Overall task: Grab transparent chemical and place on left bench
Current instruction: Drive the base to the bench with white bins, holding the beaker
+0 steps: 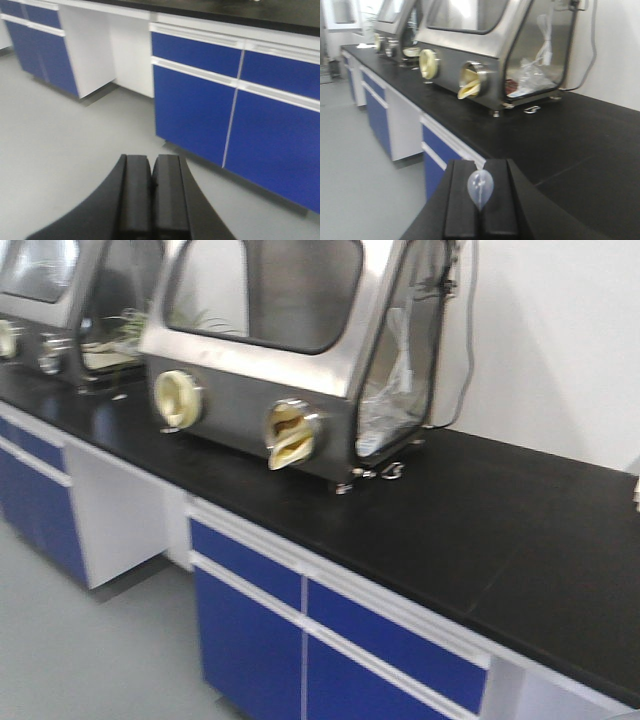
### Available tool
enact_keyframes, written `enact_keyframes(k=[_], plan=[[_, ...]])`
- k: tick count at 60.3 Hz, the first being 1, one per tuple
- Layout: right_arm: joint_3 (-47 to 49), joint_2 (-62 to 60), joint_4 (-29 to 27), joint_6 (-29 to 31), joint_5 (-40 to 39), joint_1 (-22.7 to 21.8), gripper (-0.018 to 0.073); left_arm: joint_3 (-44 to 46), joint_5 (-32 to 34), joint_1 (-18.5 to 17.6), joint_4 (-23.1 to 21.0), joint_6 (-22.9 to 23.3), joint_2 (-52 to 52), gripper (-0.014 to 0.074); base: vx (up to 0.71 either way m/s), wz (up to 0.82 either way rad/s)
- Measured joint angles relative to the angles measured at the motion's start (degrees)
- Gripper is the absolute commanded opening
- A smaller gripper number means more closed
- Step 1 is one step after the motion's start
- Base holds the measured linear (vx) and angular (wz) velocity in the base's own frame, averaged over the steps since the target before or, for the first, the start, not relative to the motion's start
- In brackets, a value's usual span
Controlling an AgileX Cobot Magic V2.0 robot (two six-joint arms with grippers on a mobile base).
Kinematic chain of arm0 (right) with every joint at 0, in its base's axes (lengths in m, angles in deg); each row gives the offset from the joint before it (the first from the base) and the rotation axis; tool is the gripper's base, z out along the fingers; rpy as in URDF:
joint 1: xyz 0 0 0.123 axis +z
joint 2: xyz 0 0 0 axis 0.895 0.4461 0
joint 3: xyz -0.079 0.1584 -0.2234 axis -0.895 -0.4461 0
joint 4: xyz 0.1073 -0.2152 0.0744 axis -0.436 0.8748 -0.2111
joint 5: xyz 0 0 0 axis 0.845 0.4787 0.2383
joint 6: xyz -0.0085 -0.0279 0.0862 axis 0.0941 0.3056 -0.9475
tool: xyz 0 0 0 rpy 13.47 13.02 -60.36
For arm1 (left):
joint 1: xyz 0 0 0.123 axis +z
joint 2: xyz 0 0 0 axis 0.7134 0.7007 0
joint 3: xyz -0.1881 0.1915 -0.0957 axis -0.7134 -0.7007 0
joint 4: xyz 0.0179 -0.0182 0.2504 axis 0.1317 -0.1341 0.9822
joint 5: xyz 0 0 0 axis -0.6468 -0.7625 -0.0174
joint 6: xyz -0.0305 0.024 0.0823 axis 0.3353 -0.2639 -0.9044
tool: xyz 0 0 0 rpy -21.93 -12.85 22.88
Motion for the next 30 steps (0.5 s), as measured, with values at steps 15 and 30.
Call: enact_keyframes(k=[15,30], plan=[[0.0,0.0,0.0,0.0,0.07,0.0,-0.0003,0.0,0.0,0.0,0.0,0.0,0.0,-0.0004,0.32,-0.64],[0.0,0.0,0.0,0.05,0.07,0.0,-0.0003,0.0,0.0,0.0,0.0,0.0,0.0,-0.0004,0.28,-0.63]])
